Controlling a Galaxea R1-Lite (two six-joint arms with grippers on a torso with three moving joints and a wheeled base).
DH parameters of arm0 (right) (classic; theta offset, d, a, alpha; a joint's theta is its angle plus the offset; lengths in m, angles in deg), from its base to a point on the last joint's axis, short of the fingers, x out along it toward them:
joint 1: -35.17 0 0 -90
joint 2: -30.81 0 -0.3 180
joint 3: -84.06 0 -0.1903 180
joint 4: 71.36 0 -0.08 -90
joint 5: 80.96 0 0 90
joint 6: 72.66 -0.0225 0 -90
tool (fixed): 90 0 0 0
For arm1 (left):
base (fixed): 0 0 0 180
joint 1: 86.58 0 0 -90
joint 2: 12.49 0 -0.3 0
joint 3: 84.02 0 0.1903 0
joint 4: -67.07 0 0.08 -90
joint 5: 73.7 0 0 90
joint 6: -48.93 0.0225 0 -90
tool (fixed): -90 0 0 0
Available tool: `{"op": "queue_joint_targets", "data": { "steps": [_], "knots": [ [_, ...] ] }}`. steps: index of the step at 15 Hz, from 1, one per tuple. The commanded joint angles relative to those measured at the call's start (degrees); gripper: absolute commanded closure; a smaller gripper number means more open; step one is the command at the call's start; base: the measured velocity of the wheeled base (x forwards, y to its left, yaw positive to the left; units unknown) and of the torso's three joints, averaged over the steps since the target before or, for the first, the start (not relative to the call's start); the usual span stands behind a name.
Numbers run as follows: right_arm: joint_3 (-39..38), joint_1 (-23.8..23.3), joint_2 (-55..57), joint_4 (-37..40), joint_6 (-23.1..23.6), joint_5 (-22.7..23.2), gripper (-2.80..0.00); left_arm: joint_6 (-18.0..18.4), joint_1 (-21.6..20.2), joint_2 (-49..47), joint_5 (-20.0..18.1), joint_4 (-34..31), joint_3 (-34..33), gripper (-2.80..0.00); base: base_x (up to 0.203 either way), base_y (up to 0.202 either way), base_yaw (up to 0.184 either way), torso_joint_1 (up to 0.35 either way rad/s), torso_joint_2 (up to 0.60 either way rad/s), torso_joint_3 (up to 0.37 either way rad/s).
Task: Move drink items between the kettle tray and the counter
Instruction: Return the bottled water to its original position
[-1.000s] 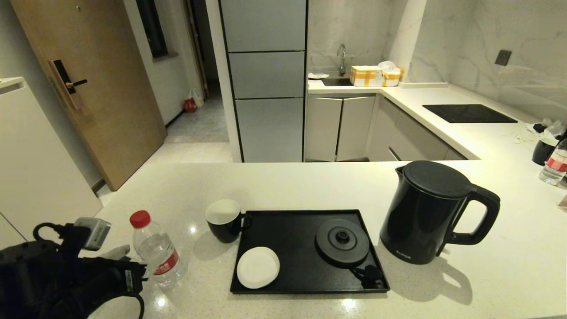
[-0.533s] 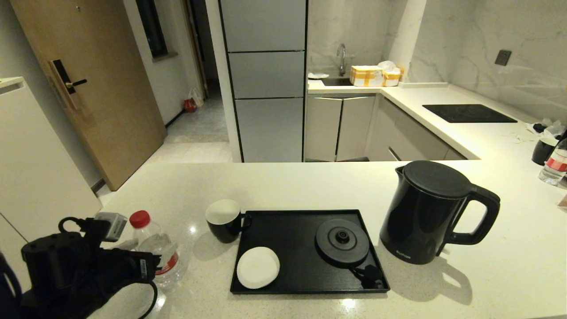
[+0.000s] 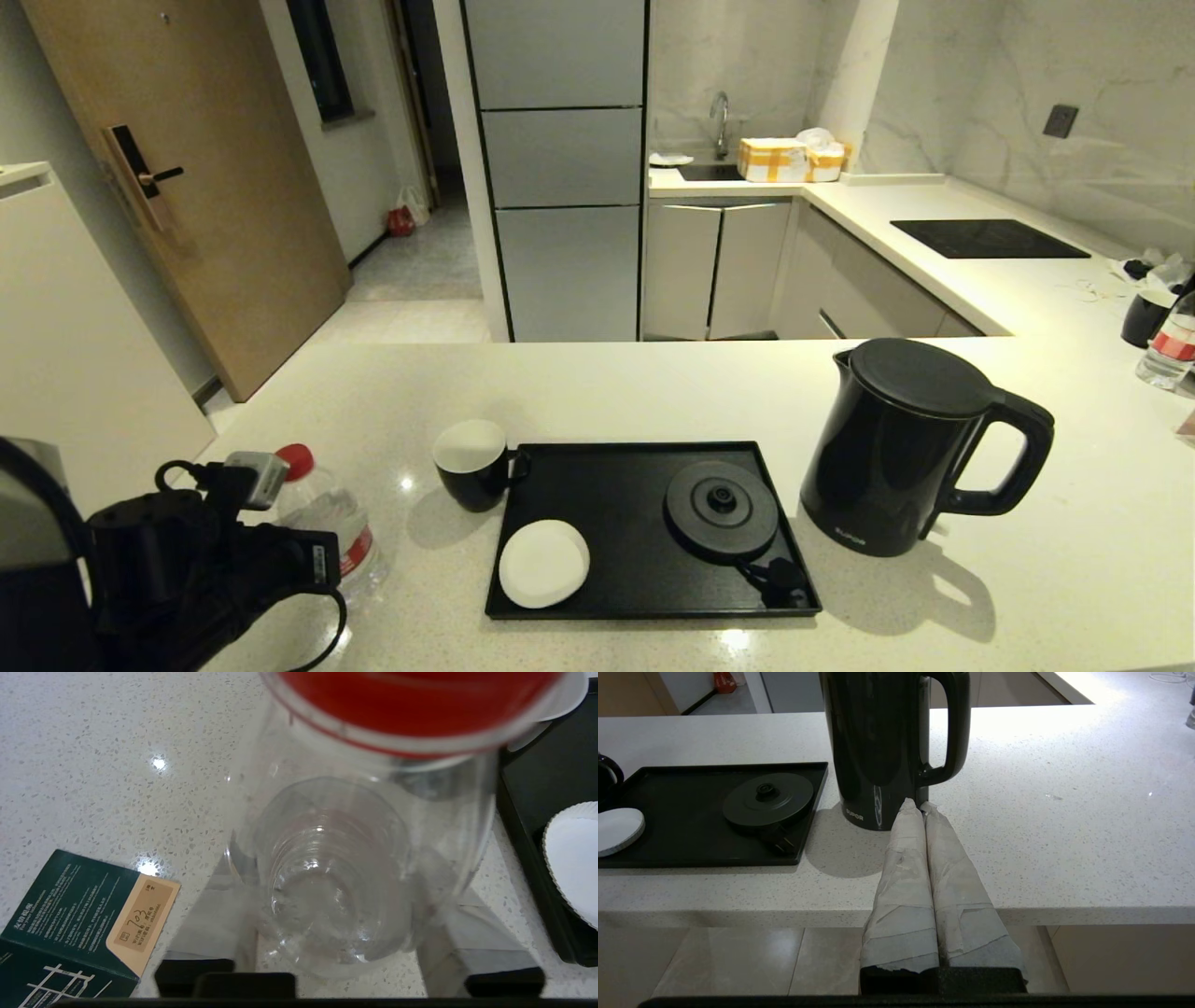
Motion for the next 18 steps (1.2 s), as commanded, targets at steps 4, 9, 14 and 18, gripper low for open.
{"op": "queue_joint_targets", "data": {
  "steps": [4,9,14,18],
  "knots": [
    [-0.09,0.01,0.08,0.0,0.02,0.09,0.0,0.18,1.16,8.69,-0.68,0.26,-0.15,0.0,0.0,0.0,0.0,0.0,0.0,0.0],
    [-0.09,0.01,0.09,0.0,0.02,0.02,0.0,0.11,9.76,18.64,2.19,-13.5,10.57,0.0,0.0,0.0,0.0,0.0,0.0,0.0],
    [-0.09,0.01,0.0,0.0,0.02,0.02,0.0,-3.77,20.96,22.33,0.53,-37.76,33.11,0.0,0.0,0.0,0.0,0.0,0.0,0.0],
    [-0.09,0.01,0.0,0.0,0.02,0.02,0.0,-4.58,28.11,8.08,-1.62,-43.35,46.68,0.0,0.0,0.0,0.0,0.0,0.0,0.0]
  ]
}}
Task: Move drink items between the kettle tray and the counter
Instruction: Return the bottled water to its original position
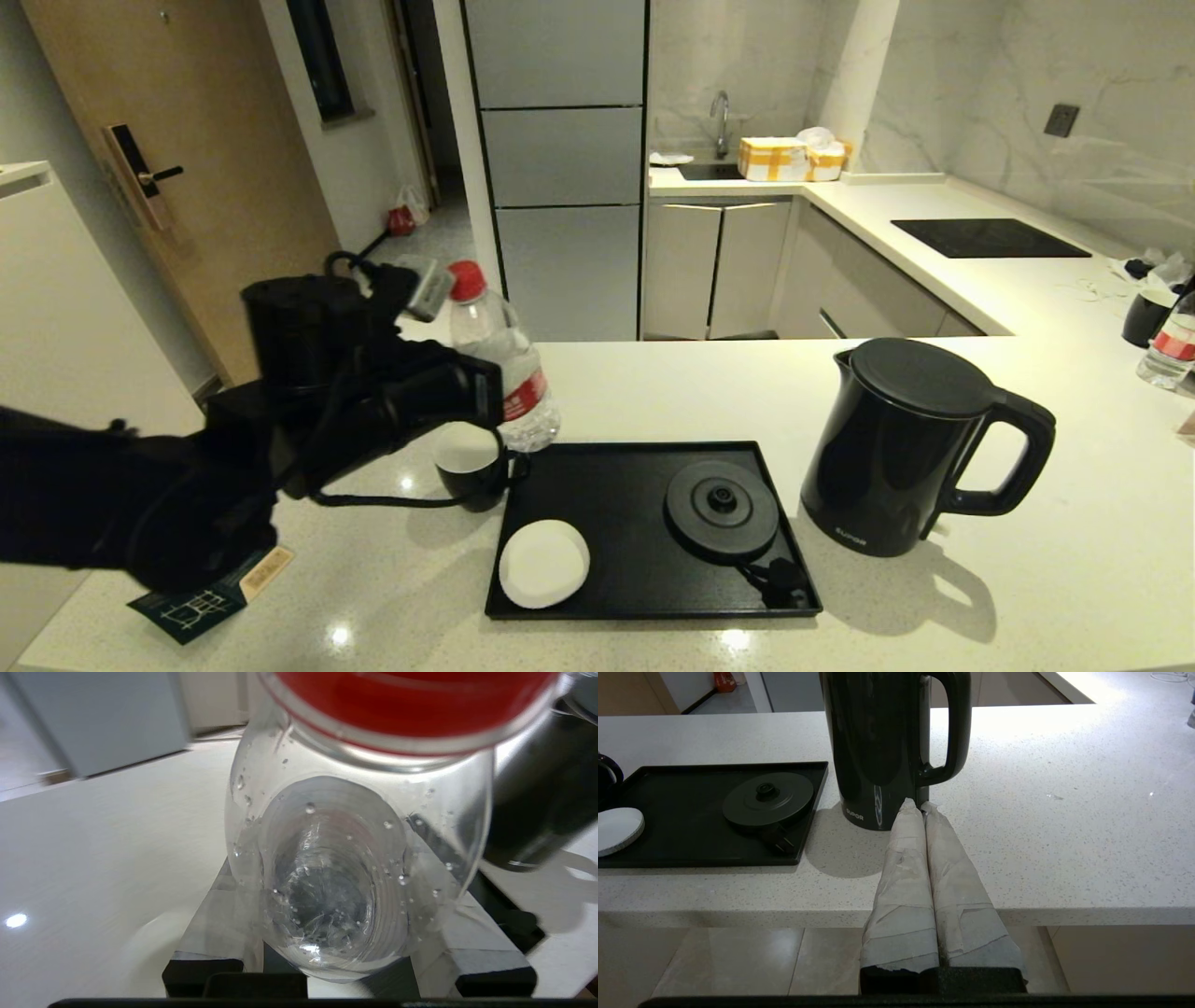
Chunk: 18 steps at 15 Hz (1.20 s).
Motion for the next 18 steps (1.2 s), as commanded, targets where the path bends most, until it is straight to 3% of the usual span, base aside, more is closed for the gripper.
{"op": "queue_joint_targets", "data": {
  "steps": [1,11,18],
  "knots": [
    [-0.09,0.01,0.0,0.0,0.01,0.0,0.0,-0.19,3.9,-7.77,-0.46,-0.81,5.8,0.0,0.0,0.0,0.0,0.0,0.0,0.0],
    [-0.09,0.01,0.0,0.0,0.01,0.09,0.0,0.07,5.06,-25.51,-0.3,-3.24,18.11,0.0,0.0,0.0,0.0,0.0,0.0,0.0],
    [-0.09,0.01,0.09,0.0,0.01,0.0,0.0,0.19,5.76,-28.56,-0.28,-6.73,20.77,0.0,0.0,0.0,0.0,0.0,0.0,0.0]
  ]
}}
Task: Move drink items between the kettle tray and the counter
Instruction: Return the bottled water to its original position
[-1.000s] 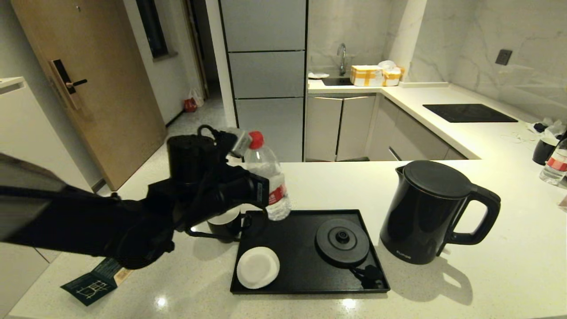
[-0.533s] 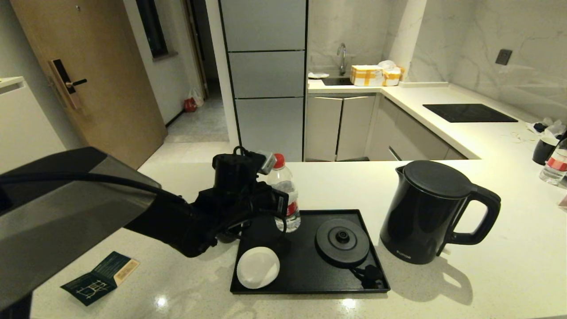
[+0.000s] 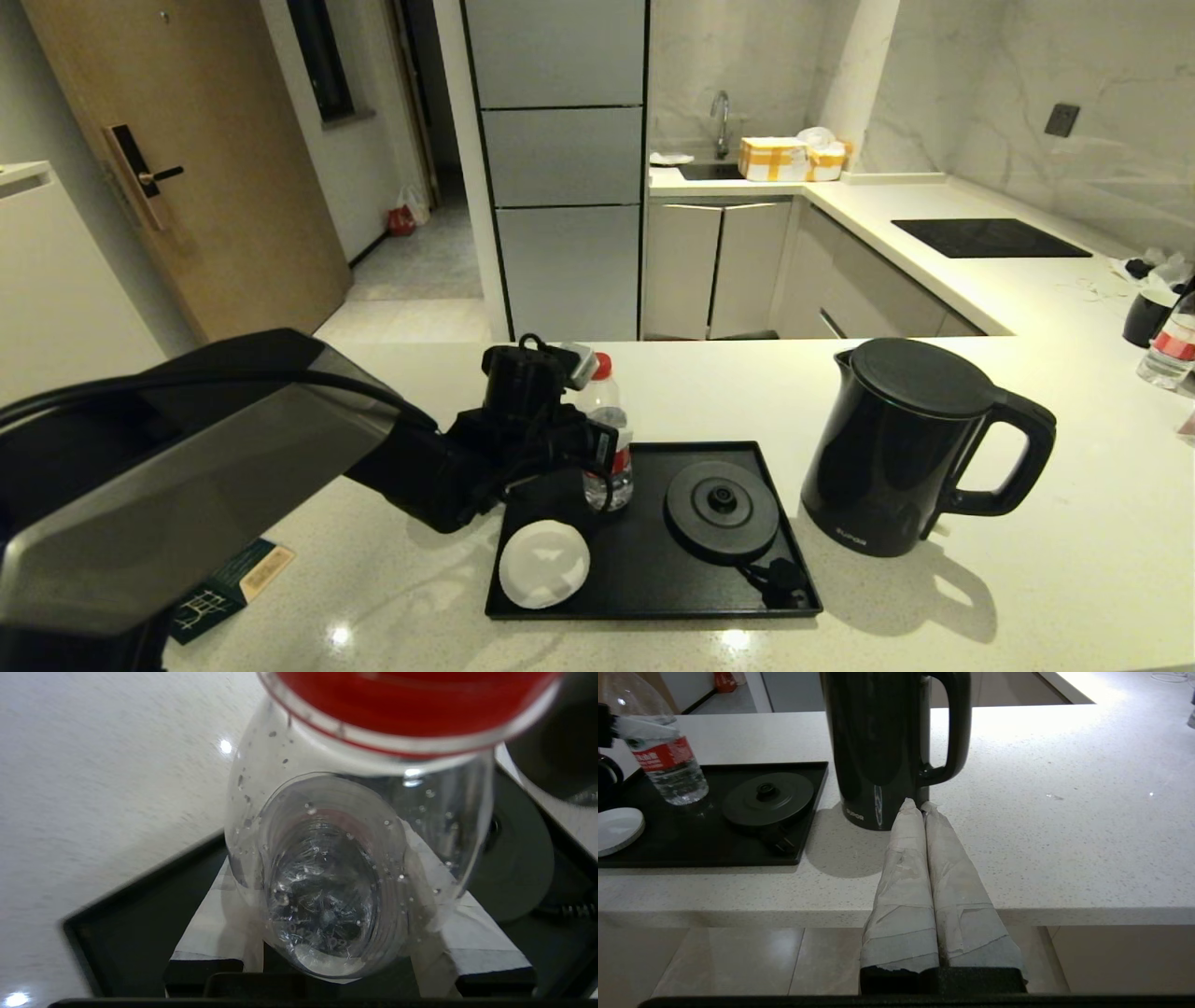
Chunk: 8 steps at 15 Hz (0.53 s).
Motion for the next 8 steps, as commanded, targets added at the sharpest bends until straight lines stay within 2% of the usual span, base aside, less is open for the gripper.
{"op": "queue_joint_targets", "data": {
  "steps": [1,2,4,5,8],
  "knots": [
    [-0.09,0.01,0.09,0.0,0.02,0.02,0.0,-0.05,0.28,-0.69,-0.04,0.57,0.24,0.0,0.0,0.0,0.0,0.0,0.0,0.0],
    [-0.09,0.01,0.0,0.0,0.02,0.02,0.0,1.92,0.62,-1.03,0.02,0.83,-0.03,0.0,0.0,0.0,0.0,0.0,0.0,0.0],
    [-0.09,0.01,0.01,0.0,0.02,0.09,0.0,2.63,1.65,-0.8,0.29,0.99,-0.3,0.0,0.0,0.0,0.0,0.0,0.0,0.0],
    [-0.09,0.01,0.0,0.0,0.02,0.02,0.0,2.77,2.21,-0.81,0.7,1.03,-0.54,-2.8,0.0,0.0,0.0,0.0,0.0,0.0],
    [-0.09,0.01,0.0,0.0,0.02,0.02,0.0,2.93,3.09,-1.04,2.77,3.63,-1.25,-2.8,0.0,0.0,0.0,0.0,0.0,0.0]
  ]
}}
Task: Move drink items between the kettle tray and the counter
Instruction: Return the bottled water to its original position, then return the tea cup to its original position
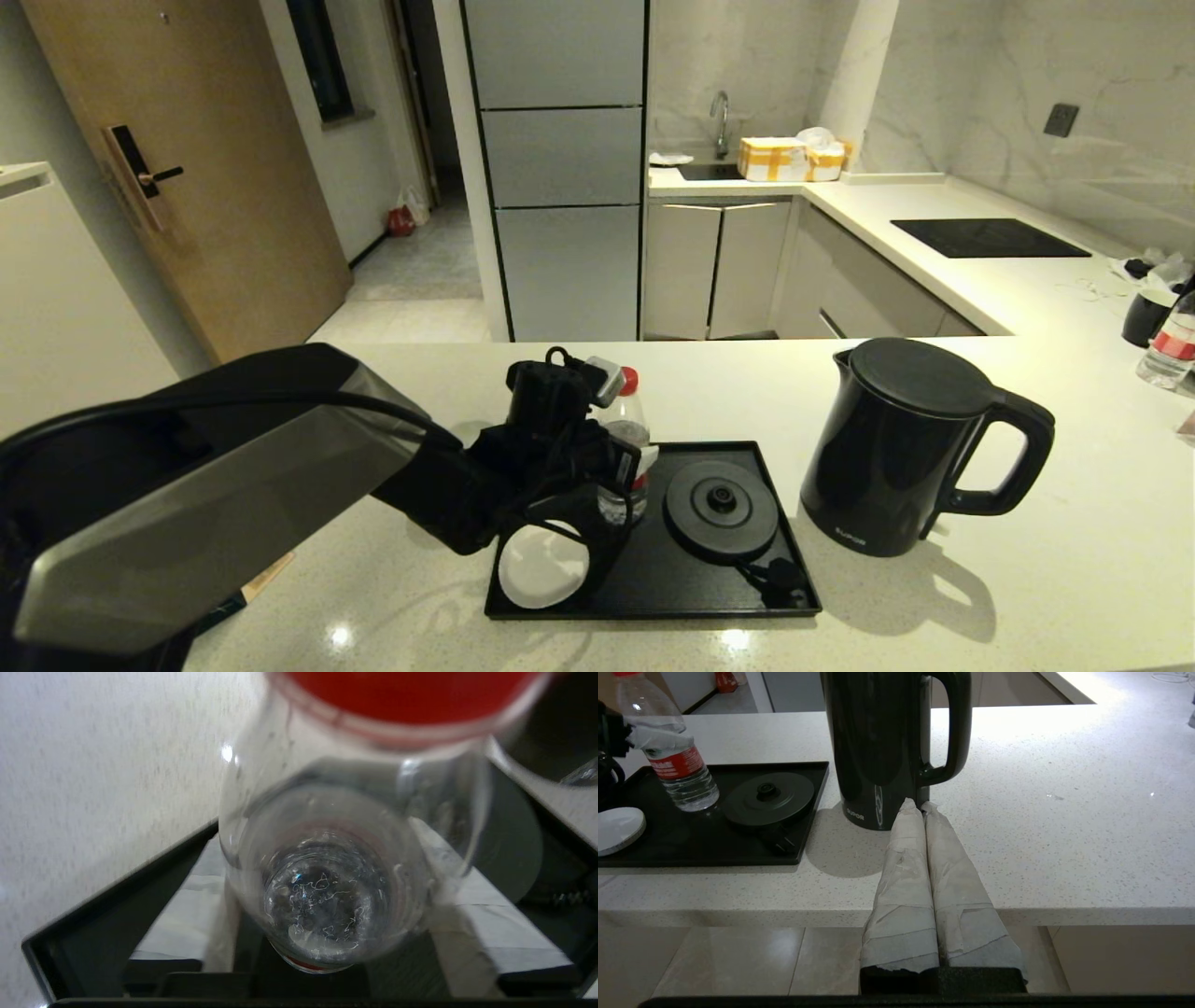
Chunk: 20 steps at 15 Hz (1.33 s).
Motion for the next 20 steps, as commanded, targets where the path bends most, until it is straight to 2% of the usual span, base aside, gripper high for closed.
{"op": "queue_joint_targets", "data": {
  "steps": [1,3,10,17,20],
  "knots": [
    [-0.09,0.01,0.0,0.01,0.02,0.02,0.0,0.09,0.29,-0.01,0.16,1.14,-0.38,-2.8,0.0,0.0,0.0,0.0,0.0,0.0],
    [-0.09,0.01,0.09,0.01,0.02,0.02,0.0,0.09,0.47,0.38,0.16,3.07,-1.65,-2.8,0.0,0.0,0.0,0.0,0.0,0.0],
    [-0.09,0.01,0.09,0.01,0.02,0.02,0.0,-0.12,0.47,1.52,0.19,3.25,-3.32,-2.8,0.0,0.0,0.0,0.0,0.0,0.0],
    [-0.09,0.01,0.05,0.01,0.02,0.02,0.0,-0.13,0.86,16.55,0.5,7.74,-19.39,-2.8,0.0,0.0,0.0,0.0,0.0,0.0],
    [-0.09,0.01,0.01,0.01,0.02,0.02,0.0,-0.31,-0.18,24.57,3.47,8.1,-26.24,-2.8,0.0,0.0,0.0,0.0,0.0,0.0]
  ]
}}
